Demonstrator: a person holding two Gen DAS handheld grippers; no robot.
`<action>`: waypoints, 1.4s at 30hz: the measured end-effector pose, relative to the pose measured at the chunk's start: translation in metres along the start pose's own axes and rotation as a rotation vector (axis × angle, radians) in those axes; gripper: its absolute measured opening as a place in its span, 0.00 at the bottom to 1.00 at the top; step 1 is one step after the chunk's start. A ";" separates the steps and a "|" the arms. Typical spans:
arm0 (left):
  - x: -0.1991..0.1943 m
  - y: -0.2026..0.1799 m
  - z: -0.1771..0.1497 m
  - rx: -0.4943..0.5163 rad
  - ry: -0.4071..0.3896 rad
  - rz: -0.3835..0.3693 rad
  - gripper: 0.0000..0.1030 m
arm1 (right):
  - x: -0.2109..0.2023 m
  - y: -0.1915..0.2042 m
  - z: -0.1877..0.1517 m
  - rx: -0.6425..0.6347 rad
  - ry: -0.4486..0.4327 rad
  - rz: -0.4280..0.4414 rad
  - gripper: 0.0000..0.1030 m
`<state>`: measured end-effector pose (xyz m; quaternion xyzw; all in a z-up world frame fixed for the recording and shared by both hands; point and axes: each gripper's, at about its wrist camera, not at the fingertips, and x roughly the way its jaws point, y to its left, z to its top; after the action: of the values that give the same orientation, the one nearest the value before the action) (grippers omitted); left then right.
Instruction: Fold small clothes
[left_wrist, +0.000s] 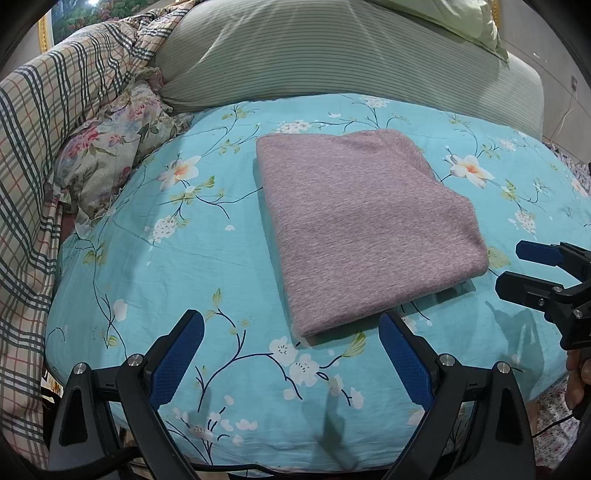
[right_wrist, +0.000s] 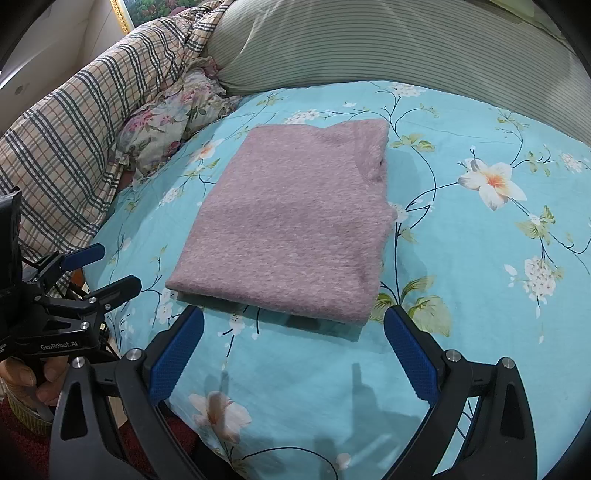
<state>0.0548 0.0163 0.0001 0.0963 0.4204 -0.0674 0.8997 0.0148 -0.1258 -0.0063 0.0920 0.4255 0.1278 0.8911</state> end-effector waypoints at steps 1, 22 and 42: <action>0.000 0.000 -0.001 -0.001 0.000 0.000 0.93 | 0.000 0.000 0.000 0.000 0.000 0.000 0.95; -0.001 0.000 -0.001 -0.001 -0.001 0.003 0.93 | 0.000 0.001 0.000 0.001 0.001 0.000 0.95; -0.001 -0.001 -0.001 -0.002 0.000 0.002 0.93 | -0.001 0.003 -0.003 0.003 0.000 0.001 0.96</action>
<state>0.0535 0.0157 0.0002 0.0960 0.4202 -0.0660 0.8999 0.0111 -0.1229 -0.0063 0.0932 0.4258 0.1276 0.8909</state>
